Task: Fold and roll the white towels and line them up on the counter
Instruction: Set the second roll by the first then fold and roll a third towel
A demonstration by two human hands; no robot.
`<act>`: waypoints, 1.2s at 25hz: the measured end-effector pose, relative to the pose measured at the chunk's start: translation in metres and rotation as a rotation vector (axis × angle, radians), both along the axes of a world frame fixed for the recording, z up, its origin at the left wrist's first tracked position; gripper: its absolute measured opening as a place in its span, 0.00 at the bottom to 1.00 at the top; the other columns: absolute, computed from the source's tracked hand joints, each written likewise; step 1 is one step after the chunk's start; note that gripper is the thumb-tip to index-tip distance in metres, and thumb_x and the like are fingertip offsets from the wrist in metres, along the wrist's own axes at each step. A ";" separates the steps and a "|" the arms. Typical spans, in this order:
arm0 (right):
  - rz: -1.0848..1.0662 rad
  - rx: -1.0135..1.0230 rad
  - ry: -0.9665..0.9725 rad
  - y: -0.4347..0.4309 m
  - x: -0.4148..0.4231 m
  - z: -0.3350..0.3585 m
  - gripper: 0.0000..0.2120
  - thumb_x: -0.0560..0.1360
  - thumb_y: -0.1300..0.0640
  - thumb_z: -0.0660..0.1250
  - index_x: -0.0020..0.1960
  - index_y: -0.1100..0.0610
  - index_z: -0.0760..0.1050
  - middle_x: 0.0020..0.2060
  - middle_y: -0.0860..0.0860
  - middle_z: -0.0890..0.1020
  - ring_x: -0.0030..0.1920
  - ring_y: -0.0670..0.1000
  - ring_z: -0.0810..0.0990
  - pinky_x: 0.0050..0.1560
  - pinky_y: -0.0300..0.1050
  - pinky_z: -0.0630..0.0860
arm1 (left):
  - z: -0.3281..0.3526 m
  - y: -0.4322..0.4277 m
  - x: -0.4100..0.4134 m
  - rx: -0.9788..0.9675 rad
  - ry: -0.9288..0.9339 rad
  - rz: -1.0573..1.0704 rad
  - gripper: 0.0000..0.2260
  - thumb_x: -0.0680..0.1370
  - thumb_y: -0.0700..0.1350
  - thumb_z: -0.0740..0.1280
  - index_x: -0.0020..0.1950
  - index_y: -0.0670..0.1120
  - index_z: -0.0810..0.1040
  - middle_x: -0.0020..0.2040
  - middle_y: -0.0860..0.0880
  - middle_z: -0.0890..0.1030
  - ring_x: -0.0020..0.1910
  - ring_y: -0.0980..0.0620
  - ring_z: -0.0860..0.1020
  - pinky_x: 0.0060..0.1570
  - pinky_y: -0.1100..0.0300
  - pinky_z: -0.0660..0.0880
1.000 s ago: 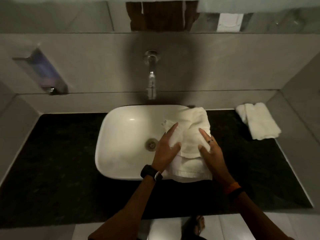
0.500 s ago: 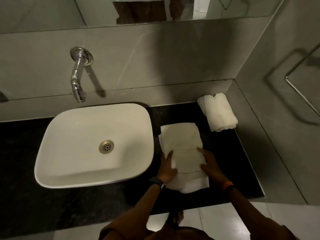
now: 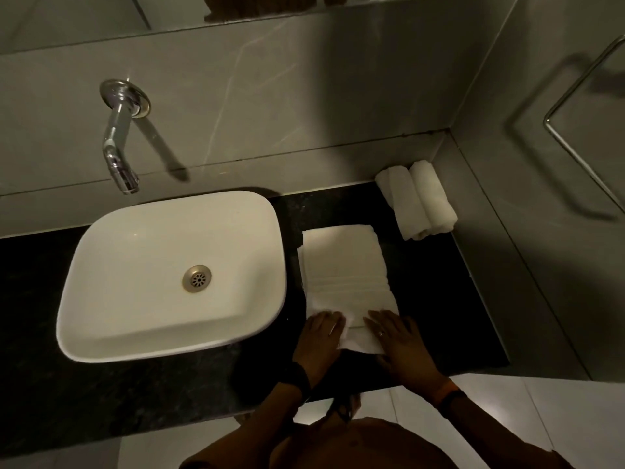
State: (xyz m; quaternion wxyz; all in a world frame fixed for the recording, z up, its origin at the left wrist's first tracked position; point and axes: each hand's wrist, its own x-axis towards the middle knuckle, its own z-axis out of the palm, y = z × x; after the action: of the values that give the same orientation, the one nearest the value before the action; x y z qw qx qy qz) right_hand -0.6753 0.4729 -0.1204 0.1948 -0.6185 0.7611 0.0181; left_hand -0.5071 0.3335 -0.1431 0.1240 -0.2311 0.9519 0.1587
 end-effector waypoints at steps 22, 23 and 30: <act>0.095 0.008 0.088 -0.048 -0.002 0.013 0.33 0.69 0.53 0.66 0.73 0.56 0.64 0.67 0.57 0.73 0.65 0.59 0.72 0.66 0.57 0.65 | 0.018 -0.018 -0.029 0.054 -0.002 0.069 0.23 0.77 0.55 0.63 0.69 0.46 0.70 0.61 0.44 0.76 0.59 0.43 0.74 0.53 0.50 0.70; 0.136 0.019 0.106 -0.047 -0.006 0.013 0.33 0.68 0.52 0.67 0.72 0.56 0.66 0.67 0.57 0.74 0.64 0.59 0.73 0.64 0.58 0.67 | 0.014 -0.010 -0.021 -0.020 0.018 0.011 0.26 0.75 0.61 0.63 0.66 0.45 0.73 0.59 0.45 0.78 0.55 0.43 0.76 0.50 0.51 0.72; 0.217 -0.036 0.216 -0.020 0.003 -0.006 0.26 0.69 0.42 0.64 0.60 0.58 0.79 0.52 0.56 0.84 0.48 0.58 0.84 0.46 0.54 0.82 | 0.022 0.008 -0.017 0.058 -0.064 0.024 0.25 0.68 0.56 0.75 0.60 0.45 0.80 0.47 0.46 0.84 0.44 0.46 0.82 0.40 0.56 0.79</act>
State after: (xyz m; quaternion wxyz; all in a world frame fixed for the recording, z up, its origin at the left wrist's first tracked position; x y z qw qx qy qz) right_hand -0.6723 0.4526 -0.1262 0.0978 -0.6949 0.7065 0.0919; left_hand -0.5242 0.3417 -0.1206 0.1593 -0.2437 0.9395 0.1803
